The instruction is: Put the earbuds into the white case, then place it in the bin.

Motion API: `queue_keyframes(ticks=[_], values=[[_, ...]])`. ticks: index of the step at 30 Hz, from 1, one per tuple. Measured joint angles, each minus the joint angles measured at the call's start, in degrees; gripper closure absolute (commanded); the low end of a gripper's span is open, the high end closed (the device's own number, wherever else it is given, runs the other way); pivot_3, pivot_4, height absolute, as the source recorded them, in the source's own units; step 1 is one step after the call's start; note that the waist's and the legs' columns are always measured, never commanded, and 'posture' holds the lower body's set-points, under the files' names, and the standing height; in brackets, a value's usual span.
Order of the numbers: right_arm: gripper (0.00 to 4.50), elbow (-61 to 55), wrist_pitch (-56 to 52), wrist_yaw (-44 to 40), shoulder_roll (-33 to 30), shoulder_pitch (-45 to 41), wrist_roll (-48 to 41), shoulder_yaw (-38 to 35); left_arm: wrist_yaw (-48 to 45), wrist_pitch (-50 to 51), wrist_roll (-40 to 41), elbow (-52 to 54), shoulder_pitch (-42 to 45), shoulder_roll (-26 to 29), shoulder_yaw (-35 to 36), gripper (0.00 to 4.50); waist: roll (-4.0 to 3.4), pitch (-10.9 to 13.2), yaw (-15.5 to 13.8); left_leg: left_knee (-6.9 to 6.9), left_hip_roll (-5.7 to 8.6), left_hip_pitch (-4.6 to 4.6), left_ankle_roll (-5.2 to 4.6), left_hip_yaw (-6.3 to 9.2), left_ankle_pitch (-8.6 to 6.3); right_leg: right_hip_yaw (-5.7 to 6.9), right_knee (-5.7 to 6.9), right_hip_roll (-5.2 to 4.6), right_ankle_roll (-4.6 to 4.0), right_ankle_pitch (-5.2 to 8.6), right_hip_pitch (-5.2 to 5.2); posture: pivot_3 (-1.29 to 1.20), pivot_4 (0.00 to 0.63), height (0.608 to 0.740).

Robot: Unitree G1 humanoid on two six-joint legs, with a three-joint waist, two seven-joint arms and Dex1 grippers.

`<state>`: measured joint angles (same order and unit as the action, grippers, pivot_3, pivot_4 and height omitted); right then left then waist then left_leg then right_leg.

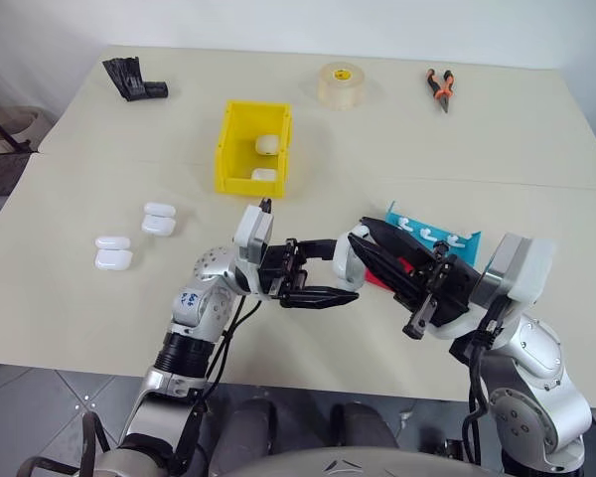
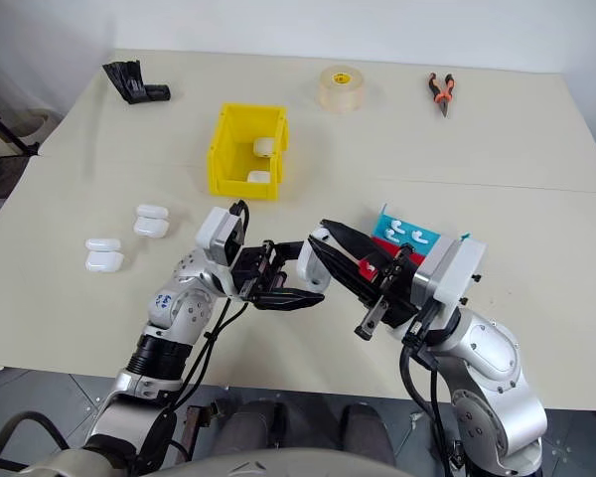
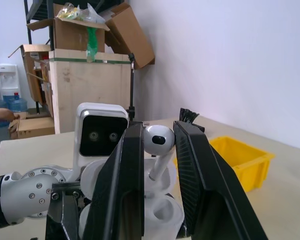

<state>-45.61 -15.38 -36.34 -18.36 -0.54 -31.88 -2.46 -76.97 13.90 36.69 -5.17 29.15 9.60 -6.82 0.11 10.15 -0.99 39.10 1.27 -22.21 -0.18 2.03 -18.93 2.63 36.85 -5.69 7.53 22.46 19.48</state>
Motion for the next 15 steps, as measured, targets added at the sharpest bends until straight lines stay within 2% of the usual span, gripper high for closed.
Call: queue_keyframes(ticks=[15], values=[[3.98, 4.19, 5.37, -1.1, -1.69, 2.03, -0.11, -0.35, 0.73, -0.37, -0.2, -0.07, -0.05, -0.61, 0.08, 1.68, 0.0, 0.0, -0.01, 0.0, 0.0, 0.0, 0.0, 0.0, 0.0, -0.02, 0.0, 0.0, 0.0, 0.0, 0.0, 0.0, 0.15, 0.74]])
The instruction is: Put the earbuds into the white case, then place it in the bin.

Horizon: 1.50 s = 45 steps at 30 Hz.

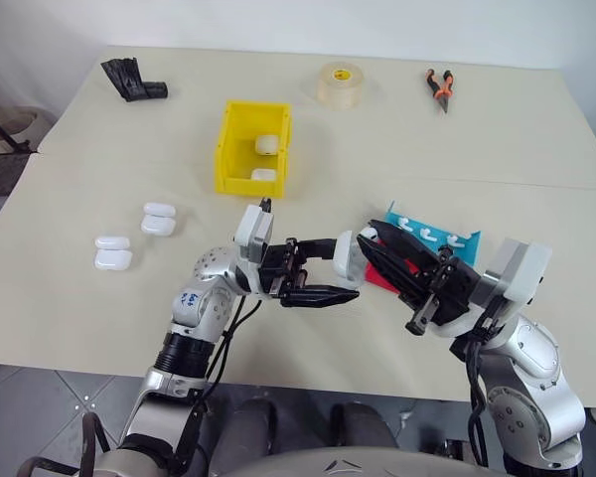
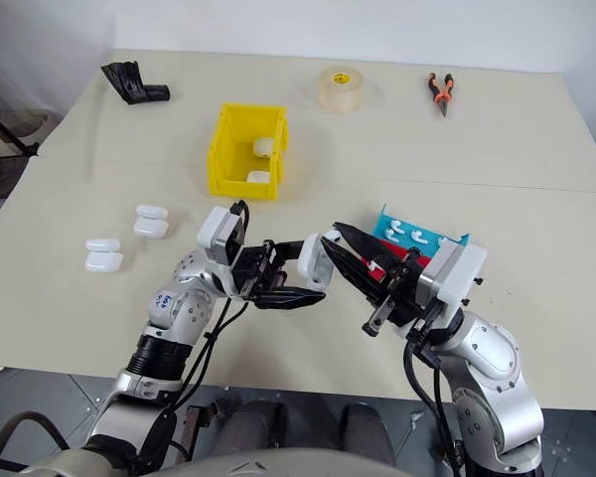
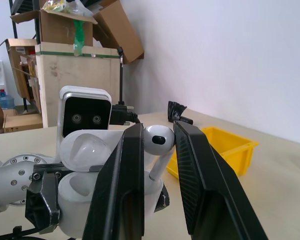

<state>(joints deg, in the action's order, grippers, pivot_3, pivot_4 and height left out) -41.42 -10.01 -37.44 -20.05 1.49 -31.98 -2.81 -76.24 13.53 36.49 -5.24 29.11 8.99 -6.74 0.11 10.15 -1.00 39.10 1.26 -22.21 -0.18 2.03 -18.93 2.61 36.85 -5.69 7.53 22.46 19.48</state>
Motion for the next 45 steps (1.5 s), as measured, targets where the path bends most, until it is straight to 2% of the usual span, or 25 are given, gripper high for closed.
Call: queue_keyframes(ticks=[15, 25, 26, 36, 45], values=[[3.98, 3.25, 2.48, -0.49, -0.3, -0.13, 1.24, 3.94, 0.49, -0.53, -0.9, -0.34, -0.54, -0.22, 0.59, 1.68, 0.0, 0.0, 0.02, 0.0, 0.0, 0.01, 0.0, -0.01, 0.0, 0.01, 0.01, 0.0, 0.0, 0.0, 0.0, 0.0, 0.15, 0.74], [3.98, 6.25, 4.81, -2.24, -4.7, -0.95, 1.53, 2.9, 1.11, -0.6, -2.2, -2.19, -0.76, -1.32, 0.51, 1.68, 0.0, 0.0, -0.06, 0.0, 0.01, 0.01, 0.0, -0.01, 0.0, 0.05, 0.0, 0.0, 0.0, 0.0, 0.0, 0.0, 0.15, 0.74], [3.26, 6.27, 4.44, -2.35, -4.93, -1.06, 0.99, 2.74, 1.07, -0.79, -2.22, -2.23, -0.76, -1.42, 0.51, 1.68, 0.0, 0.0, -0.05, 0.0, 0.01, 0.01, 0.0, -0.01, 0.0, 0.04, 0.0, 0.0, 0.0, 0.0, 0.0, 0.0, 0.15, 0.74], [0.04, 7.85, 2.13, -2.62, -7.87, -3.64, -2.65, -1.13, 0.29, -2.23, -2.28, -2.34, -0.69, -1.75, 1.13, 1.68, 0.0, 0.0, -0.07, 0.0, 0.0, 0.01, 0.0, -0.01, 0.0, 0.05, 0.0, -0.01, 0.0, 0.0, -0.02, 0.0, 0.15, 0.74], [0.04, 7.63, -1.83, -5.34, -15.52, 1.27, -6.56, -9.86, 0.55, -4.05, -3.41, -2.77, -0.36, 1.92, 2.48, 1.68, 0.0, 0.0, -0.31, 0.0, 0.02, 0.0, -0.02, -0.02, 0.0, 0.06, -0.04, -0.04, 0.0, 0.0, -0.04, 0.0, 0.15, 0.74]])
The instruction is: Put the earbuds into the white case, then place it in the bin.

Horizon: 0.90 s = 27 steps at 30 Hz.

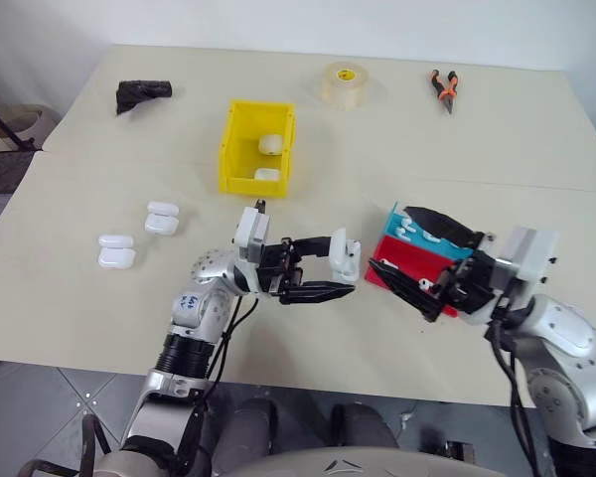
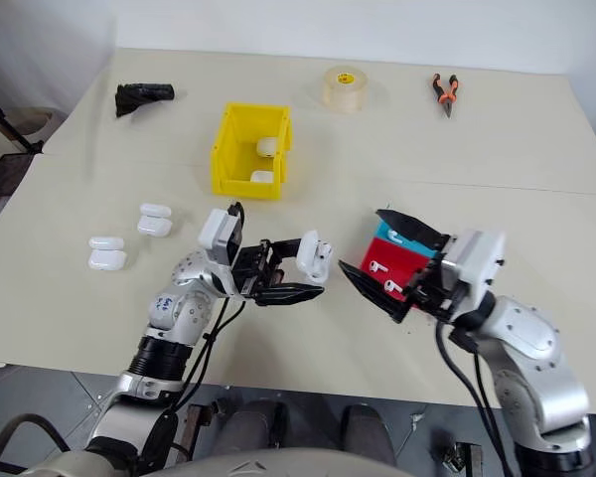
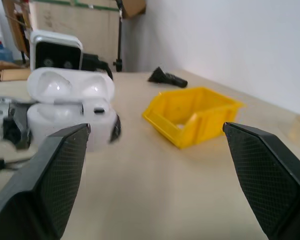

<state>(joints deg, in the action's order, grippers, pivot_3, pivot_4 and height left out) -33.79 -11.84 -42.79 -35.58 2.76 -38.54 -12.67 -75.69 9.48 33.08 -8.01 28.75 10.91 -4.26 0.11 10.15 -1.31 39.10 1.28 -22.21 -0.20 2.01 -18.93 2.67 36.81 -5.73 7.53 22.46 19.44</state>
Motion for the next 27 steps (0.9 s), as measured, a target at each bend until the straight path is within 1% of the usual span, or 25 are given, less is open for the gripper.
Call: queue_keyframes(ticks=[3, 6, 9, 10, 11, 17, 20, 22, 24, 25, 27], values=[[0.04, -0.16, -3.34, 0.23, -3.22, 1.62, 0.19, -1.52, 0.62, -2.34, -1.74, -1.91, 0.58, 0.43, 0.27, 1.68, 0.0, 0.0, -0.02, 0.0, 0.0, 0.01, -0.01, -0.02, 0.01, 0.03, -0.01, 0.0, 0.0, 0.0, -0.01, 0.0, 0.15, 0.74], [0.6, -0.2, -6.06, -1.4, -6.64, 3.36, -0.63, -2.73, 1.19, -6.35, -5.72, -4.13, 2.66, 1.61, -0.39, 1.68, 0.0, 0.0, -0.05, 0.0, 0.01, 0.0, -0.01, -0.04, 0.01, 0.09, -0.03, 0.01, 0.0, 0.0, 0.0, 0.0, 0.15, 0.74], [1.56, -0.37, -8.34, -2.3, -8.84, 2.73, -1.88, -3.84, 2.55, -7.11, -6.74, -4.35, 4.84, 1.5, -0.25, 1.68, 0.01, 0.0, -0.06, 0.0, 0.0, 0.0, -0.02, -0.05, 0.01, 0.09, -0.03, 0.0, 0.0, 0.0, -0.02, 0.0, 0.15, 0.74], [1.97, -0.44, -8.5, -2.34, -8.85, 2.31, -2.04, -3.83, 2.77, -7.17, -6.63, -4.35, 5.24, 1.08, -0.2, 1.68, 0.01, 0.0, -0.06, 0.0, 0.0, 0.0, -0.02, -0.04, 0.01, 0.11, -0.02, 0.0, 0.0, 0.0, -0.02, 0.0, 0.15, 0.74], [2.28, -0.58, -8.54, -2.38, -8.82, 2.12, -2.14, -3.79, 2.74, -7.21, -6.36, -4.33, 5.28, 0.59, -0.2, 1.68, 0.01, 0.0, -0.06, 0.0, 0.0, 0.0, -0.02, -0.04, 0.01, 0.11, -0.02, 0.01, 0.0, 0.0, -0.01, 0.0, 0.15, 0.74], [2.28, -0.56, -9.1, -1.02, -6.3, 2.19, -3.09, -3.81, 1.98, -6.27, -3.62, -2.64, 1.43, -0.11, -0.09, 1.68, 0.01, 0.0, 0.0, 0.0, -0.02, 0.0, -0.02, -0.05, 0.01, 0.09, -0.02, 0.01, 0.0, 0.0, 0.0, 0.0, 0.15, 0.74], [1.7, 0.48, -10.24, -0.7, -6.31, 2.77, -3.73, -5.53, 1.73, -5.85, -3.09, -1.03, -0.1, -0.2, -0.16, 1.68, 0.01, 0.0, -0.16, 0.0, 0.0, -0.01, -0.02, -0.01, 0.01, 0.08, -0.03, -0.03, 0.0, 0.0, -0.04, 0.0, 0.15, 0.74], [1.1, 1.85, -10.45, -0.92, -6.65, 3.18, -3.43, -7.05, 1.66, -5.85, -3.02, -0.85, -0.48, -0.08, -0.15, 1.68, 0.01, 0.0, -0.22, 0.01, 0.03, -0.01, -0.03, -0.01, 0.01, 0.08, -0.05, -0.05, 0.0, 0.0, -0.06, 0.0, 0.15, 0.74], [0.34, 4.0, -10.57, -1.8, -8.2, 3.49, -2.43, -8.39, 1.63, -5.86, -3.03, -0.85, -0.53, -0.06, -0.15, 1.68, 0.01, 0.0, -0.16, 0.0, 0.05, -0.01, -0.04, -0.03, 0.01, 0.11, -0.06, -0.05, 0.01, 0.0, -0.06, 0.0, 0.15, 0.74], [0.03, 5.01, -10.57, -2.28, -9.22, 3.41, -1.6, -8.7, 1.61, -5.86, -3.01, -0.84, -0.54, -0.09, -0.15, 1.68, 0.01, 0.0, -0.12, 0.0, 0.04, -0.01, -0.04, -0.03, 0.01, 0.11, -0.06, -0.04, 0.01, 0.0, -0.06, 0.0, 0.15, 0.74], [0.03, 7.04, -10.63, -3.43, -10.84, 3.12, -0.61, -9.45, 1.46, -5.86, -2.86, -0.69, -0.61, -0.36, -0.15, 1.68, 0.01, 0.0, -0.11, 0.0, 0.01, -0.01, -0.04, -0.03, 0.01, 0.12, -0.06, -0.01, 0.01, 0.0, -0.06, 0.0, 0.15, 0.74]])
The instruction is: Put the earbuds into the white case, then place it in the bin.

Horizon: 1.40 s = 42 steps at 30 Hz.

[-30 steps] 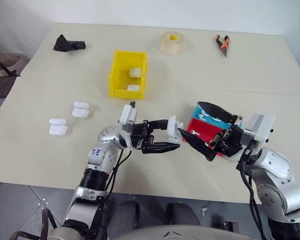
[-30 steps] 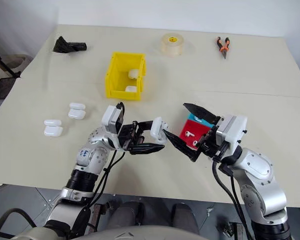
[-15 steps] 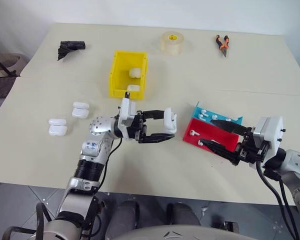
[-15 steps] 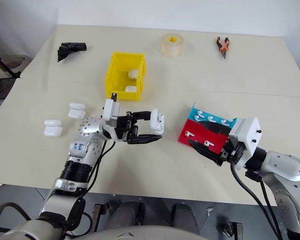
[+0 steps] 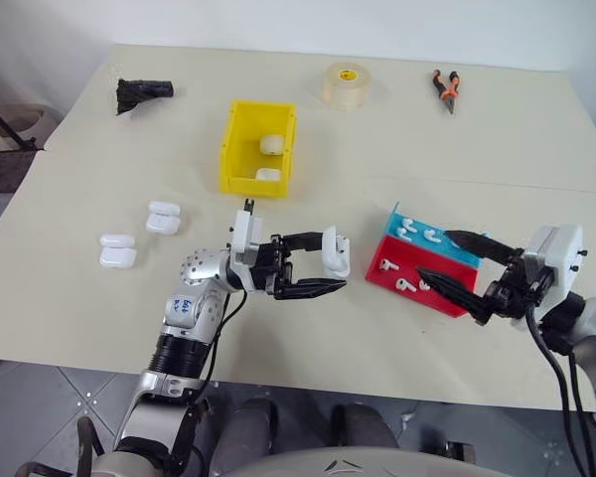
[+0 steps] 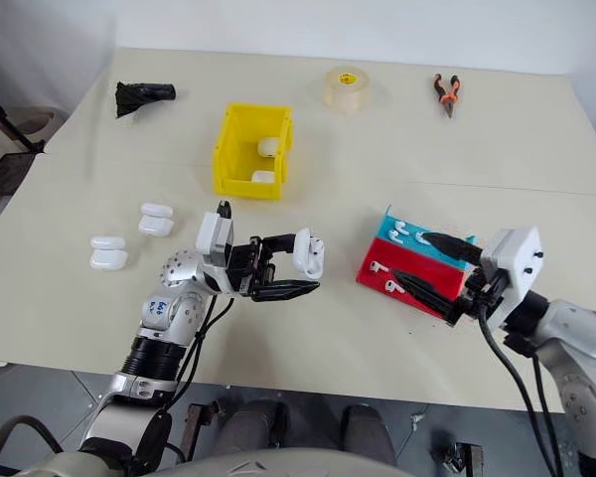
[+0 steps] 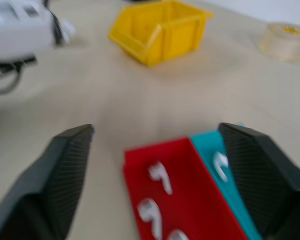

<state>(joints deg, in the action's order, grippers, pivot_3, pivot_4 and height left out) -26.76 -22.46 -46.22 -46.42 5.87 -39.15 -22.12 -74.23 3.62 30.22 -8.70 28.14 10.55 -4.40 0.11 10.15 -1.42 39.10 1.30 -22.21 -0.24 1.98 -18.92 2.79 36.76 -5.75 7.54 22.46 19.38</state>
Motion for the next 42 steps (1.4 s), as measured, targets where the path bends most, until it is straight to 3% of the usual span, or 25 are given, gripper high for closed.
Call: queue_keyframes(ticks=[8, 10, 12, 16, 21, 25, 34, 37, 42], values=[[0.03, 10.45, -0.16, -8.37, -8.27, -1.78, 4.28, -0.61, -0.67, -0.05, 1.24, 1.29, -1.41, -1.17, 0.02, 1.68, 0.0, 0.0, 0.04, 0.0, -0.02, 0.01, -0.01, -0.07, 0.0, -0.01, -0.02, 0.0, 0.0, 0.0, 0.0, 0.0, 0.15, 0.74], [0.03, 13.04, -2.13, -9.17, -12.42, -5.6, 6.56, 1.83, -0.65, -0.07, 1.43, 1.45, -1.89, -1.45, -0.02, 1.68, -0.03, 0.0, 0.25, 0.0, -0.03, 0.01, -0.04, -0.23, 0.02, -0.08, -0.04, -0.02, 0.0, 0.0, 0.03, 0.0, 0.15, 0.74], [0.03, 18.12, -5.63, -9.86, -16.68, -15.47, 9.49, 7.41, -0.63, -0.4, 1.58, 1.65, -2.27, -1.94, -0.12, 1.68, -0.04, 0.0, 0.79, 0.01, -0.08, 0.04, -0.04, -0.28, 0.05, -0.1, -0.13, -0.02, 0.0, 0.0, 0.02, 0.0, 0.15, 0.74], [0.03, 25.23, -11.67, -11.41, -19.19, -29.14, 13.88, 15.56, -0.35, -0.83, 1.6, 1.75, -2.63, -3.09, -0.6, 1.68, -0.07, -0.02, 0.69, -0.04, -0.1, -0.06, -0.03, -0.14, 0.06, -0.11, -0.25, -0.04, -0.01, 0.0, 0.05, 0.0, 0.15, 0.74], [0.03, 35.84, -14.49, -17.1, -18.55, -45.84, 23.95, 30.73, 0.26, -1.12, 1.77, 1.83, -3.11, -3.91, -0.6, 1.68, -0.09, -0.01, 0.42, -0.04, -0.02, -0.17, -0.04, -0.14, 0.06, -0.06, -0.29, -0.14, 0.01, -0.01, 0.15, 0.0, 0.15, 0.74], [0.03, 44.59, -11.86, -20.92, -15.17, -54.52, 32.45, 39.27, 0.88, -1.1, 2.0, 2.1, -3.63, -5.13, -1.16, 1.68, -0.09, -0.01, 0.12, -0.03, 0.01, -0.21, -0.04, -0.06, 0.06, -0.03, -0.29, -0.16, 0.01, -0.01, 0.17, 0.0, 0.15, 0.74], [0.03, 60.71, -3.06, -28.14, -8.91, -61.93, 43.46, 46.65, 2.02, -1.08, 2.0, 3.8, -4.22, -5.37, -1.28, 1.68, -0.09, -0.01, 0.28, -0.04, 0.02, -0.24, -0.04, -0.09, 0.06, 0.12, -0.25, -0.14, 0.02, -0.02, 0.23, 0.0, 0.15, 0.74], [0.65, 63.77, -0.47, -29.22, -7.51, -63.04, 46.05, 47.07, 2.5, -1.07, 2.01, 3.98, -4.77, -5.39, -1.25, 1.68, -0.09, -0.01, 0.35, -0.03, 0.01, -0.23, -0.03, -0.09, 0.06, 0.12, -0.24, -0.13, 0.02, -0.02, 0.23, 0.0, 0.15, 0.74], [2.35, 68.44, 3.39, -30.73, -5.46, -63.82, 48.52, 47.16, 3.45, -1.07, 2.01, 4.4, -5.14, -5.37, -1.24, 1.68, -0.09, -0.01, 0.4, -0.01, 0.01, -0.22, -0.03, -0.09, 0.06, 0.13, -0.23, -0.14, 0.03, -0.02, 0.23, 0.0, 0.15, 0.74]])
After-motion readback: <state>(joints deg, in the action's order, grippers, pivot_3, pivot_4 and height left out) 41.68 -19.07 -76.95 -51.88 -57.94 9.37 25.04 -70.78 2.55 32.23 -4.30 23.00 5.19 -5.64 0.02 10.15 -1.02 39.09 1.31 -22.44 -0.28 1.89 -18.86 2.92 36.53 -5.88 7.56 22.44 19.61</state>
